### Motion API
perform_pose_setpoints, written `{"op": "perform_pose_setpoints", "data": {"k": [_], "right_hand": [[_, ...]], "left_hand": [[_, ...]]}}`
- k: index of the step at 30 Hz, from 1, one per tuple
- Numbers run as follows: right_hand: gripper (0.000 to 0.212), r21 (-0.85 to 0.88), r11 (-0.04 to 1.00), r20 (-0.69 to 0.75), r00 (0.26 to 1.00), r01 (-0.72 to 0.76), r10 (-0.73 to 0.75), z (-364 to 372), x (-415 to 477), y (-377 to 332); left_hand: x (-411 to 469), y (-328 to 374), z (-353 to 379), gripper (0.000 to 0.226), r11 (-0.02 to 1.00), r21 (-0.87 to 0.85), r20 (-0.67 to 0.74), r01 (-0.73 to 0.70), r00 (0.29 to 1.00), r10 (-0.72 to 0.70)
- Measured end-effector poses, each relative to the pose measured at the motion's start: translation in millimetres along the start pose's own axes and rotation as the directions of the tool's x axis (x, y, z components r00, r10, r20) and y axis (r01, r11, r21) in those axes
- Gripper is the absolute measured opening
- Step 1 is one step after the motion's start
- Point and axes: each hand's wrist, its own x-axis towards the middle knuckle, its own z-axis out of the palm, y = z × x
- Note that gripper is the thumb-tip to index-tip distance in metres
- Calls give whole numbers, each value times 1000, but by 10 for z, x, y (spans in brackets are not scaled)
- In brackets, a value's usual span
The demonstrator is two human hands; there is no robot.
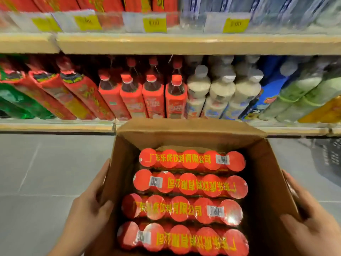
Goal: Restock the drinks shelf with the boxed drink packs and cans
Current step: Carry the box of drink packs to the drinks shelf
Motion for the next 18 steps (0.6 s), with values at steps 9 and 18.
{"op": "perform_pose_setpoints", "data": {"k": [9,18], "right_hand": [[103,105,993,83,995,-57,49,940,675,769],[101,106,991,73,994,-87,79,1213,1033,861]], "left_hand": [[585,-982,956,107,998,68,34,20,999,-22],[867,-1007,1127,98,994,107,-10,-8,1000,10]]}}
